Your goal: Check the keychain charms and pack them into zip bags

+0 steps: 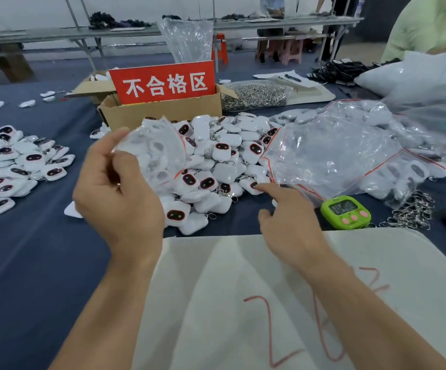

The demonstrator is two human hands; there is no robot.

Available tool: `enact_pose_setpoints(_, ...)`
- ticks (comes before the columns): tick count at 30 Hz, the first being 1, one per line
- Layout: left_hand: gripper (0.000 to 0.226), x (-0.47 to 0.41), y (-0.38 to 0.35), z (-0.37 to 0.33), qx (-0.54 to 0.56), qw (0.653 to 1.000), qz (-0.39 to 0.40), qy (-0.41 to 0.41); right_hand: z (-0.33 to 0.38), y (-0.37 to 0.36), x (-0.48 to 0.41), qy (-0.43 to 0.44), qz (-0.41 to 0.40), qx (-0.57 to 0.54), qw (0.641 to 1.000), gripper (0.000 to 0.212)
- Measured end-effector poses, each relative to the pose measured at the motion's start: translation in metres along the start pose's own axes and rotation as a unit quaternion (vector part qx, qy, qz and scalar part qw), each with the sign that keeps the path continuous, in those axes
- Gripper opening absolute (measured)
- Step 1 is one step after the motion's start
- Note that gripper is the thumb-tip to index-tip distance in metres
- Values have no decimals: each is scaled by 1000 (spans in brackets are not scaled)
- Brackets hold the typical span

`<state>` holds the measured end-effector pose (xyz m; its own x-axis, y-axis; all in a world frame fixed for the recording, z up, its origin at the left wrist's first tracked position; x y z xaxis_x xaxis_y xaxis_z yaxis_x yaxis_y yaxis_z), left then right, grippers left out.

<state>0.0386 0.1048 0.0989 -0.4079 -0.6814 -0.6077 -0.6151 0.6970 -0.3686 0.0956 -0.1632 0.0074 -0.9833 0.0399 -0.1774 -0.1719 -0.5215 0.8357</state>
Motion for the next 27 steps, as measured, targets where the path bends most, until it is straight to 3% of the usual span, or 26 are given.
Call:
enact_pose_setpoints(3, 31, 18, -11, -20, -61, 990, 50, -116, 3, -2, -2, 13, 7, 82, 997, 57)
enact_pose_setpoints(5, 32, 47, -37, -21, -88, 971, 160, -155, 0, 10, -3, 4, -30, 94, 995, 57)
enact_pose_setpoints(7, 39, 83, -70, -1, -118, 934, 324, -92, -5, 15, -2, -8, -44, 131, 990, 58)
enact_pose_setpoints(9, 51, 117, -92, 36, -214, 860, 462, 17, -12, 13, -3, -16, -23, 174, 984, 56)
enact_pose_setpoints(10, 56, 127, -94, 52, -257, 829, 494, 50, -14, 12, -5, -12, -9, 182, 983, 54)
enact_pose_setpoints(12, 57, 127, -92, 70, -288, 811, 500, 95, -12, 10, -7, 20, 3, 183, 983, 47)
enact_pose_setpoints(15, 53, 115, -86, 72, -291, 829, 468, 93, -3, 12, -10, 71, -13, 144, 987, 26)
enact_pose_setpoints(19, 50, 104, -87, 50, -238, 874, 424, 22, -2, 16, -10, 29, -47, -62, 997, 24)
enact_pose_setpoints(21, 48, 102, -88, 40, -186, 891, 414, 9, -2, 13, -10, 6, -39, -167, 985, 28)
enact_pose_setpoints(27, 44, 103, -85, 45, -109, 905, 397, 106, 0, 2, -6, -69, 37, -408, 909, 23)
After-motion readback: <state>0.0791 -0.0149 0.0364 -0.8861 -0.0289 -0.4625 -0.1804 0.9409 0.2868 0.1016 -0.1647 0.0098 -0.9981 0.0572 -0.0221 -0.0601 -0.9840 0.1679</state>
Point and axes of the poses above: each hand's wrist, its own x-axis away from the middle knuckle, its own y-axis out of the back of the hand, z = x × y, the point moved 9 cm from there along -x, towards the middle knuckle, and after that the axes turned 15 degrees about x, right-handed, at the moved point
